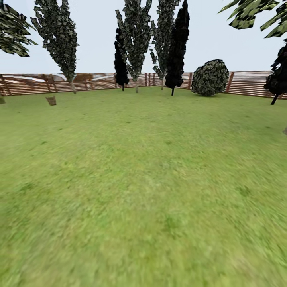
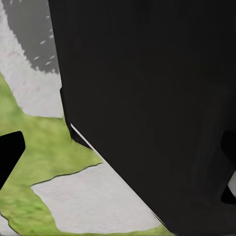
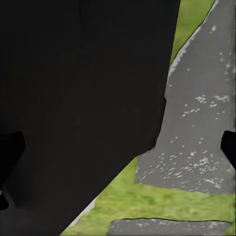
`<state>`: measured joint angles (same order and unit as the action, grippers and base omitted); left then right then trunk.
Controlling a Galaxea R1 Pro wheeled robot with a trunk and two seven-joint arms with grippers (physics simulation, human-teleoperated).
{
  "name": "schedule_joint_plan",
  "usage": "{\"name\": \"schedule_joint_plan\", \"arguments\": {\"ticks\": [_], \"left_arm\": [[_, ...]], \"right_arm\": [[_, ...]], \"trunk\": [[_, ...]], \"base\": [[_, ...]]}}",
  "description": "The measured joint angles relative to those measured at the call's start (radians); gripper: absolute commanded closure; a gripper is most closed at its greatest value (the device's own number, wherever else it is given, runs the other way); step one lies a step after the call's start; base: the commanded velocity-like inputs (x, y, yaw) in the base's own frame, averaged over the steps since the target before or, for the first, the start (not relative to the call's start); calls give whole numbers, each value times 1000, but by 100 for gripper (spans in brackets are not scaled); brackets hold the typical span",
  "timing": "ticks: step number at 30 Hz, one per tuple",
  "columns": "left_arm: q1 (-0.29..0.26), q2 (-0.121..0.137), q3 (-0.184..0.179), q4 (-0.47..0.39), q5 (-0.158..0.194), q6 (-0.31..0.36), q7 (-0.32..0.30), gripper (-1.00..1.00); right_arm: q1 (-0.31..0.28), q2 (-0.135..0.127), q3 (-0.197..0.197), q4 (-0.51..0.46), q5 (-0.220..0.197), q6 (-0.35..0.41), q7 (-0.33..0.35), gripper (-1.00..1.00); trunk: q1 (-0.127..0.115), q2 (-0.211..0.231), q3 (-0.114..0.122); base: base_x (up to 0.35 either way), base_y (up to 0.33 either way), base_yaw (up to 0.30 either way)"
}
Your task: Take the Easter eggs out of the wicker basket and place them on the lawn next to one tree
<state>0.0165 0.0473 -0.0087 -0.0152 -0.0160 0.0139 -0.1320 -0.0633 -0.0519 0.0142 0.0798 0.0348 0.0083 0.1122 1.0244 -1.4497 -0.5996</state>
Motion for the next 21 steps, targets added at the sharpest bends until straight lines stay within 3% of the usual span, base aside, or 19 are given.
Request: {"name": "schedule_joint_plan", "arguments": {"ticks": [21], "left_arm": [[0,0,0,0,0,0,0,-100]], "right_arm": [[0,0,1,0,0,-2,0,-100]], "trunk": [[0,0,-17]], "base": [[344,0,213]]}}
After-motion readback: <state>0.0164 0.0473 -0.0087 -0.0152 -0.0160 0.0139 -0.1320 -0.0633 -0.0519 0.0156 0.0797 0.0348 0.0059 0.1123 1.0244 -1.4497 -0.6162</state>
